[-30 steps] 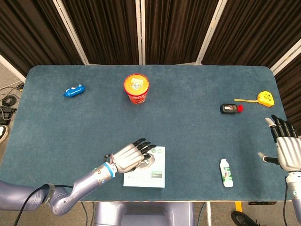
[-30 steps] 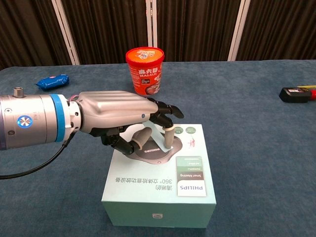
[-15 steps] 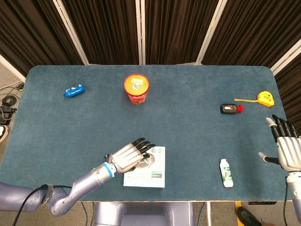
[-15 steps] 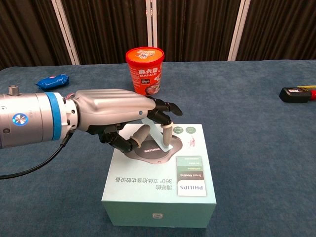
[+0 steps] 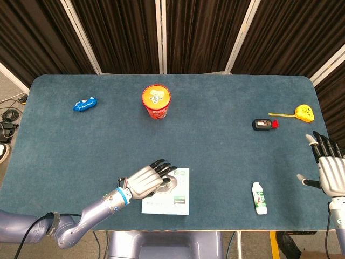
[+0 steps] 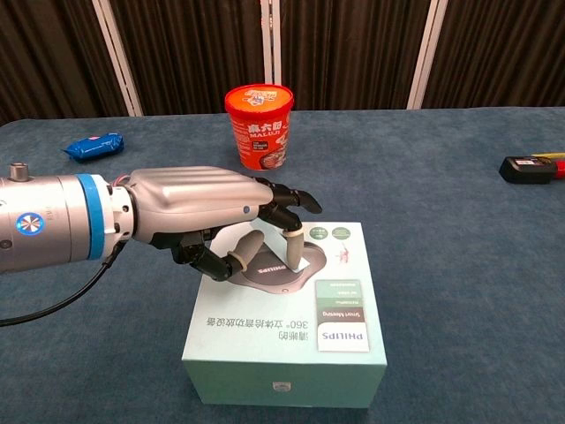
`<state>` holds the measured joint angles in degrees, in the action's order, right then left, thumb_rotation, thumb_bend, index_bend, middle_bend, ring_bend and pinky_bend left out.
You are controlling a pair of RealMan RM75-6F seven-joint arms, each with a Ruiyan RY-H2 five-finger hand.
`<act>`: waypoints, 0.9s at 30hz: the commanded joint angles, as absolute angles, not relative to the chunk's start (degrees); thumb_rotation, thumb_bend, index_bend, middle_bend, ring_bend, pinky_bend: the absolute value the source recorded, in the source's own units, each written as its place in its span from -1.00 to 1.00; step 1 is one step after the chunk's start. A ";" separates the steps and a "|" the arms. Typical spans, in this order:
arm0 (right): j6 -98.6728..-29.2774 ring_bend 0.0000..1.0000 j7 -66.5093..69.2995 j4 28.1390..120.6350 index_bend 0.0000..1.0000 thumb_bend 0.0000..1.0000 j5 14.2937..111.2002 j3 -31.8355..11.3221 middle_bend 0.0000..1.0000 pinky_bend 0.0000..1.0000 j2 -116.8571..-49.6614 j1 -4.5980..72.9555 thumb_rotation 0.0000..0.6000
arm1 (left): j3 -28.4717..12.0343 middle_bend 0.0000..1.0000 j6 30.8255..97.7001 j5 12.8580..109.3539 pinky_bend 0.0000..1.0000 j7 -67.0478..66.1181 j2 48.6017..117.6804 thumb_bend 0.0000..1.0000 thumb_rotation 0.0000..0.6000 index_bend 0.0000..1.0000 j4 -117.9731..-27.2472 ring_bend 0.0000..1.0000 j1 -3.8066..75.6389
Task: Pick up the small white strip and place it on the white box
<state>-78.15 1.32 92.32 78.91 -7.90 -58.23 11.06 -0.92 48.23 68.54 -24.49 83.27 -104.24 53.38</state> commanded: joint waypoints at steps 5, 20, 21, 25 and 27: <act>-78.06 -1.00 1.39 92.30 -1.00 -1.00 78.92 -7.93 -1.00 -1.00 -58.22 11.07 1.00 | -0.82 -1.00 47.83 69.08 -1.00 -24.09 82.86 0.85 1.00 -0.30 -104.44 -1.00 53.19; -78.16 -1.00 1.42 92.47 -1.00 -1.00 78.99 -8.03 -1.00 -1.00 -58.10 10.98 1.00 | -1.63 -1.00 48.76 69.06 -1.00 -24.14 83.39 0.85 1.00 -0.30 -104.76 -1.00 52.71; -78.16 -1.00 1.44 92.51 -1.00 -1.00 79.03 -8.02 -1.00 -1.00 -58.10 10.98 1.00 | -1.52 -1.00 48.59 69.01 -1.00 -24.24 83.51 0.85 1.00 -0.30 -104.67 -1.00 52.73; -78.29 -1.00 1.51 92.56 -1.00 -1.00 79.05 -8.05 -1.00 -1.00 -58.04 10.90 1.00 | -1.31 -1.00 48.10 68.49 -1.00 -24.81 84.56 0.85 1.00 -0.30 -104.00 -1.00 52.89; -78.35 -1.00 1.66 92.59 -1.00 -1.00 78.98 -8.10 -1.00 -1.00 -57.96 10.84 1.00 | -1.33 -1.00 47.93 68.08 -1.00 -25.09 84.89 0.85 1.00 -0.30 -103.92 -1.00 52.99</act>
